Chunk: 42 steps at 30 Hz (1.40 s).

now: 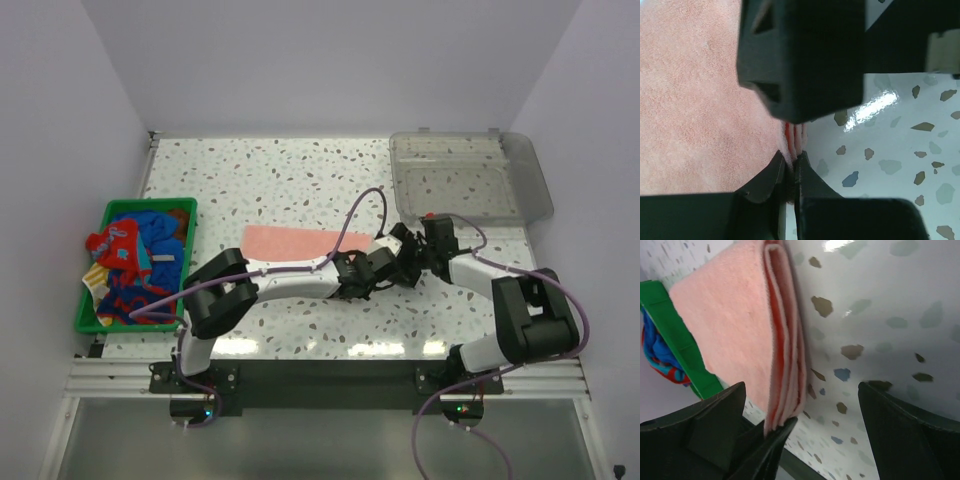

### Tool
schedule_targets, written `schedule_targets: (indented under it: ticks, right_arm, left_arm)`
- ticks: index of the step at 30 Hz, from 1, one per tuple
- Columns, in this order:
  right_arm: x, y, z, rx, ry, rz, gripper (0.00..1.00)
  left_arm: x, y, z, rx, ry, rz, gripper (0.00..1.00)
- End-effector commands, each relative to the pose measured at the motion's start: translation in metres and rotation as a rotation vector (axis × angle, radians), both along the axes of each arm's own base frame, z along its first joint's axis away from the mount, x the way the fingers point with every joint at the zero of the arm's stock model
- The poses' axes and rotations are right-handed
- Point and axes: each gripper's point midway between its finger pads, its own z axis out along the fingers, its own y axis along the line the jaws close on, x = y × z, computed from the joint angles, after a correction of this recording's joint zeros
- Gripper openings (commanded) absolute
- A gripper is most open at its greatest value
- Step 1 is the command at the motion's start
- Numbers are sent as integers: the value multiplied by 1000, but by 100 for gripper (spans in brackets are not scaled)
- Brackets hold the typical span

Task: Fold and stack the towels
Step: Neatly place the folded towel into the bin

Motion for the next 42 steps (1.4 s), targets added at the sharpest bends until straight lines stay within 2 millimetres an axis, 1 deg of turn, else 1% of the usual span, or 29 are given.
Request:
schedule_targets:
  ticks: [1,9,12,13,15,18,19,21,22,23,24,25,26,27,28,29,30,31,32,33,34,35,36,37,38,39,40,41,42]
  right_arm:
    - [4,20,-6,79,17,-10,99]
    - [-5,60,-38,79,98,41,99]
    - [-3,65,-43,80,98,48,94]
    - [-3,66,-46,78,101,50,90]
    - [4,68,-43,76,81,58,84]
    - [12,69,-40,52,58,79,71]
    - [14,70,-38,46,50,87,63]
    - [19,70,-33,25,28,106,53]
    - [21,69,-31,13,21,111,40]
    - [24,68,-27,-7,7,128,33]
    - [25,67,-26,-22,1,135,27]
    - [27,65,-25,-49,-16,150,14]
    - [30,64,-20,-64,-15,159,8]
    - [35,64,-15,-75,-41,167,3]
    - [34,60,-15,-105,-42,184,0]
    - [38,59,-10,-122,-45,193,0]
    - [40,59,-5,-139,-57,203,0]
    - [43,56,-2,-167,-75,228,0]
    - [49,54,5,-201,-77,229,0]
    - [53,52,10,-221,-86,236,0]
    - [57,49,11,-259,-102,263,0]
    - [67,46,23,-298,-111,262,0]
    - [71,43,24,-337,-125,293,0]
    - [77,40,29,-366,-134,301,0]
    - [89,35,43,-421,-149,293,0]
    - [95,31,49,-452,-155,299,0]
    - [94,25,46,-499,-136,339,0]
    - [112,23,65,-530,-182,320,0]
    - [118,20,70,-556,-195,336,0]
  left_arm:
    - [3,-8,29,-90,-29,3,0]
    - [6,-10,42,-121,-44,19,0]
    - [7,-12,44,-131,-46,24,0]
    - [7,-12,44,-135,-43,26,0]
    - [5,-14,40,-134,-30,24,0]
    - [5,-20,37,-149,-12,27,0]
    - [3,-21,35,-151,-7,26,0]
    - [2,-24,32,-158,6,31,1]
    - [3,-26,33,-164,8,35,3]
    - [3,-27,32,-166,17,39,13]
    - [2,-27,31,-167,22,41,19]
    - [4,-28,34,-177,25,47,25]
    - [4,-28,37,-186,29,51,35]
    - [6,-28,41,-199,28,56,41]
    - [9,-24,42,-202,29,66,46]
    - [11,-22,51,-226,27,74,57]
    - [11,-18,51,-233,30,79,64]
    - [18,-10,55,-244,29,97,69]
    - [18,-3,62,-269,31,100,82]
    - [23,-2,75,-304,20,108,88]
    - [28,15,71,-300,27,134,97]
    - [30,22,89,-343,16,137,100]
    - [37,41,86,-335,17,169,100]
    - [39,50,91,-344,9,179,100]
    - [42,62,109,-370,-19,182,100]
    - [41,77,106,-352,-17,197,100]
    - [50,97,123,-379,-52,221,100]
    - [53,109,127,-382,-62,235,100]
    - [59,131,122,-365,-61,276,100]
